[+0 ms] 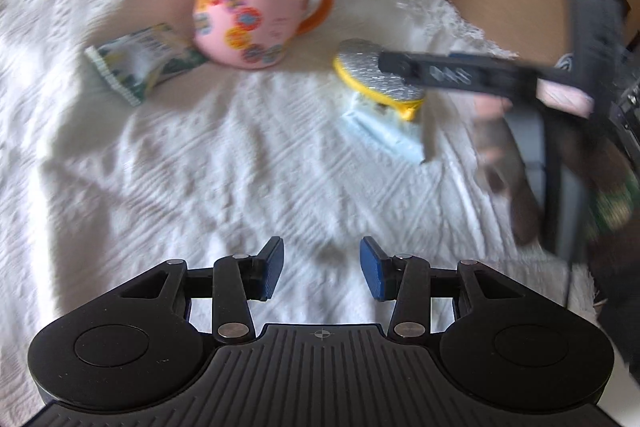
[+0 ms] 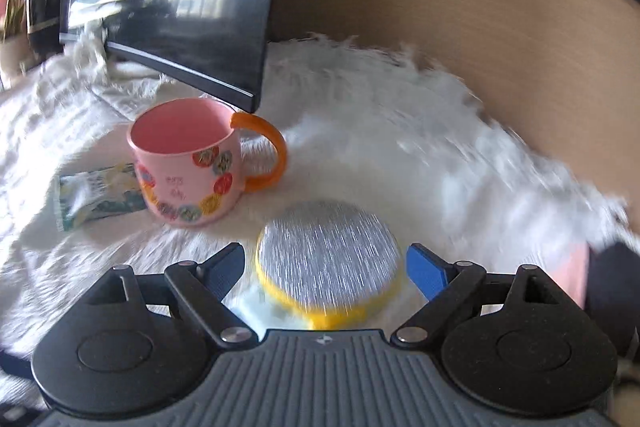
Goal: Organize soft objects
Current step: 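Grasp the silver glitter pad with yellow rim with the right gripper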
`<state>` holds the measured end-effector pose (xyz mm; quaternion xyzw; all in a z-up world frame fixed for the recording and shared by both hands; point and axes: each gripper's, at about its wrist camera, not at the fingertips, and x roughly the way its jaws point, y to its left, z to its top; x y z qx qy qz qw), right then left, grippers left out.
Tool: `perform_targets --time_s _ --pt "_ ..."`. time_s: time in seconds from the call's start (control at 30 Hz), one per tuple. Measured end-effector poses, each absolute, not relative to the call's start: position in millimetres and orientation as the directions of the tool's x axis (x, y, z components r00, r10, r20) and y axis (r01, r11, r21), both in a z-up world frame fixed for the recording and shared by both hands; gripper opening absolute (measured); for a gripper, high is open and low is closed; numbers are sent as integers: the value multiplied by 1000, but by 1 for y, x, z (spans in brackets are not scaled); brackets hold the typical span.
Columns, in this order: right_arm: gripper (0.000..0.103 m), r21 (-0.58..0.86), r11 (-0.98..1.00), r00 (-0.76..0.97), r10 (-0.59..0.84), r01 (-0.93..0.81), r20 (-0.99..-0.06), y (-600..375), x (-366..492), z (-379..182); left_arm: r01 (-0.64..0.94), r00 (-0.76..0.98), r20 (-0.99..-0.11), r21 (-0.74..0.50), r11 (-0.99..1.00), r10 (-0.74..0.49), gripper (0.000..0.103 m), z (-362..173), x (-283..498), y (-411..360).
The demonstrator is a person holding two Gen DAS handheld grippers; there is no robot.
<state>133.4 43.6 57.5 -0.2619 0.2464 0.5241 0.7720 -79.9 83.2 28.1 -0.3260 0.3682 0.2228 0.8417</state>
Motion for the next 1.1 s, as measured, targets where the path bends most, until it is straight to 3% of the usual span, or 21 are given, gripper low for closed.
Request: perform_targets --time_s 0.27,0.47,0.57,0.63,0.67,1.1 --pt "88 -138 372 353 605 -918 -713 103 170 34 -673 603 -780 -383 633 168 46 23 -112 103" --pt "72 -84 308 270 635 -948 -724 71 149 29 -656 608 -780 -390 646 147 46 22 -104 111" --pt "41 -77 289 256 654 -954 -712 43 129 34 -638 613 -780 -397 660 123 46 18 -90 112" --pt "13 -62 282 238 650 -957 -722 28 119 39 -624 620 -777 -405 668 108 46 17 -80 112" --pt "10 -56 283 233 644 -958 -729 20 115 41 -616 625 -774 -410 673 100 46 16 -75 113" --pt "9 -33 468 330 570 -883 -753 -91 131 43 -545 658 -748 -395 740 85 46 19 -16 116"
